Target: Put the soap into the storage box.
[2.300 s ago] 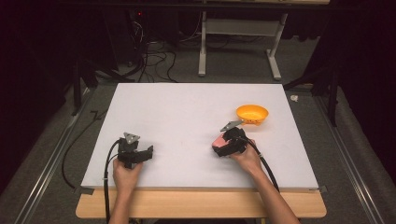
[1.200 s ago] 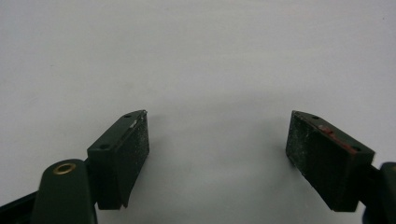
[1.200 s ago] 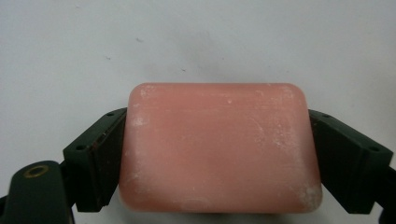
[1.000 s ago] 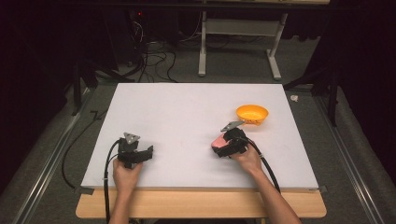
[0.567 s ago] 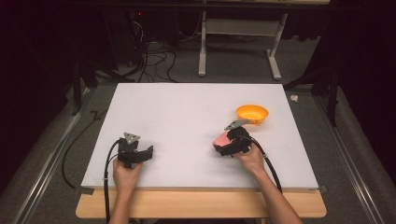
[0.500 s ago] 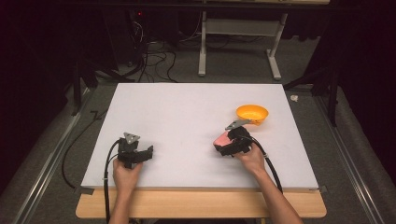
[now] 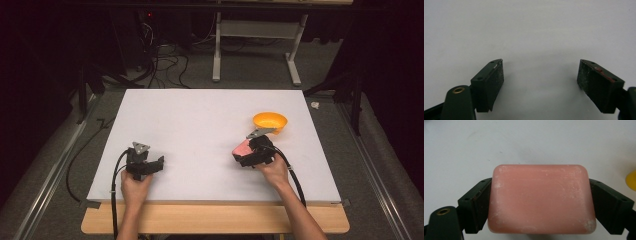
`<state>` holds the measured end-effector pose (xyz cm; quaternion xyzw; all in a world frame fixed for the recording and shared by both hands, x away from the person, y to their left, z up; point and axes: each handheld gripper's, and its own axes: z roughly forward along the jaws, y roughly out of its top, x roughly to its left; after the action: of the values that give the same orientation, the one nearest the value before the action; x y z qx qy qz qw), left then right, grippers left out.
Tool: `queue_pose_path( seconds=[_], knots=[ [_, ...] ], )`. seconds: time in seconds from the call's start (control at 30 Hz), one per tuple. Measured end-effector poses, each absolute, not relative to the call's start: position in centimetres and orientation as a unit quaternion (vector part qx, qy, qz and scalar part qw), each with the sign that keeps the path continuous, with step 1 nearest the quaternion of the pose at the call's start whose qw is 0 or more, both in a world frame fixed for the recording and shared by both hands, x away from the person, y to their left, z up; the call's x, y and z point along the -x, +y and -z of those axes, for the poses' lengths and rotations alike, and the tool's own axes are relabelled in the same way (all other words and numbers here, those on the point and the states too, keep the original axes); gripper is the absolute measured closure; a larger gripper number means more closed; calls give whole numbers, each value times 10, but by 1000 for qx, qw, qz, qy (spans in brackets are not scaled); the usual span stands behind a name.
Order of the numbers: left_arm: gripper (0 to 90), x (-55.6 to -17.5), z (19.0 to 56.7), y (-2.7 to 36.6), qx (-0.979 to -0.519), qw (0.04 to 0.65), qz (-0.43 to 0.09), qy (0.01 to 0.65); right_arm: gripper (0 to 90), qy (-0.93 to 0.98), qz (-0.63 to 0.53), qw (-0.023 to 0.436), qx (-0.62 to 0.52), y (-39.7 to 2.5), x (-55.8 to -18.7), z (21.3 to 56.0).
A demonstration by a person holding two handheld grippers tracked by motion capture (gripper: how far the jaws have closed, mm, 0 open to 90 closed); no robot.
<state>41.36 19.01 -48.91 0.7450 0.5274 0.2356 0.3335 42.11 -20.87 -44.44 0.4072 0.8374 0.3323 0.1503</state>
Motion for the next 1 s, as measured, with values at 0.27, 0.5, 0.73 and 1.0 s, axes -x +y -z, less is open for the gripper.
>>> queue_pose_path(
  seconds=[0.27, 0.5, 0.73, 1.0],
  knots=[
    [216, -414, 489, 190, -745, 333, -235, 528, 137, 833, -336, 155, -410, -217, -417, 439],
    [217, -414, 489, 190, -745, 334, -235, 528, 137, 825, -344, 156, -421, -226, -413, 435],
    [217, -414, 489, 190, -744, 334, -236, 528, 137, 814, -349, 156, -438, -241, -410, 434],
    [217, -414, 489, 190, -744, 334, -236, 528, 137, 800, -355, 162, -456, -259, -405, 431]
  ],
)
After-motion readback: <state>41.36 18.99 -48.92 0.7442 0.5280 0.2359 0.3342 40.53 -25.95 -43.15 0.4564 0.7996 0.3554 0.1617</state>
